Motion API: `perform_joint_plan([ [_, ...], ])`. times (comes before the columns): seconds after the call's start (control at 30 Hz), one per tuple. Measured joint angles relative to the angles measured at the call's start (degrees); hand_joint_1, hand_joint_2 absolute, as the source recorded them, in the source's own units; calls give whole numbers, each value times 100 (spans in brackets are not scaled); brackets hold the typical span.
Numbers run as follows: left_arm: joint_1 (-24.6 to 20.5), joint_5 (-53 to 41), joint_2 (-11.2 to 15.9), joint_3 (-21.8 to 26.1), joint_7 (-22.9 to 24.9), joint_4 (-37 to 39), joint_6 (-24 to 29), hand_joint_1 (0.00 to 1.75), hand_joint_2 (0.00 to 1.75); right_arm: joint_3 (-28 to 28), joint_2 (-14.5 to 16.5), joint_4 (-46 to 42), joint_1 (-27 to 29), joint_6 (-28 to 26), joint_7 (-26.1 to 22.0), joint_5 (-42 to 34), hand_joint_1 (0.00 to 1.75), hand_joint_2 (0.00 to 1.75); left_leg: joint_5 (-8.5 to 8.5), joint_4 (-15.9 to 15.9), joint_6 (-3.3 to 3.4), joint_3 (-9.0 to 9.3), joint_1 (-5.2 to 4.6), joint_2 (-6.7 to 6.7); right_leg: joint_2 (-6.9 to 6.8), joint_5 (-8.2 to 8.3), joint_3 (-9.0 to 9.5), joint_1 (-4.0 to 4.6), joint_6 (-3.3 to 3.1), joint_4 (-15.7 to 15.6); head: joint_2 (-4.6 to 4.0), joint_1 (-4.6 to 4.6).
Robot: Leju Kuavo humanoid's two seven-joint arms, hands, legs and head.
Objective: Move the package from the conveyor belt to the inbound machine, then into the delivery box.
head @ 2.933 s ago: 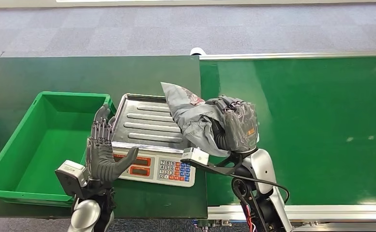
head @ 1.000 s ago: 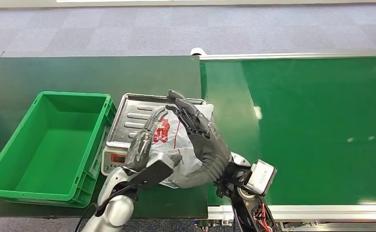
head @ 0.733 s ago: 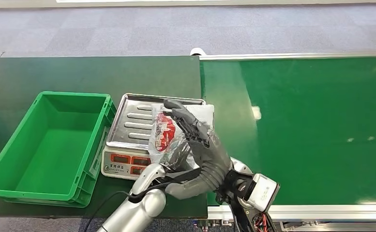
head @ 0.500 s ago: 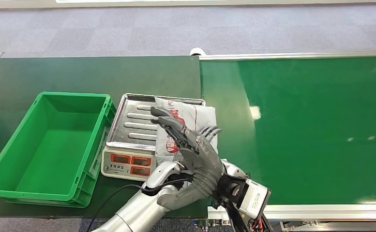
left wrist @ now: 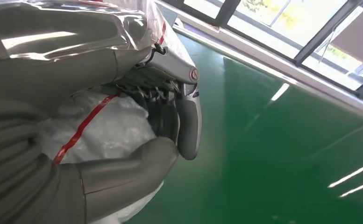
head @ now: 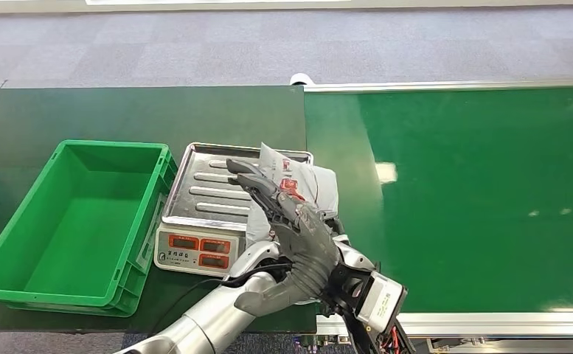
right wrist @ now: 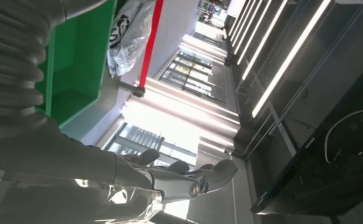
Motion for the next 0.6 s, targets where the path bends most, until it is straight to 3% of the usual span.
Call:
perform_joint_plan([
  [0.2, 185, 734, 63, 212, -523, -469, 308, 175, 175, 1, -1, -105, 6, -314, -38, 141, 0, 175, 0, 0, 0, -5, 0, 1, 0, -1, -4, 0, 0, 0, 0, 1],
  [0.37, 439, 990, 213, 285, -525, -1404, 431, 175, 175, 13, -2, -189, 8, -412, -43, 145, 0, 175, 0, 0, 0, -8, 0, 1, -1, -1, -8, 0, 0, 0, 0, 1],
  [0.6, 692, 1189, 371, 370, -589, -2055, 700, 175, 175, 133, 6, -296, 8, -444, -73, 128, 0, 175, 0, 0, 0, -8, 0, 4, 1, -1, -11, 0, 0, 0, 0, -1],
])
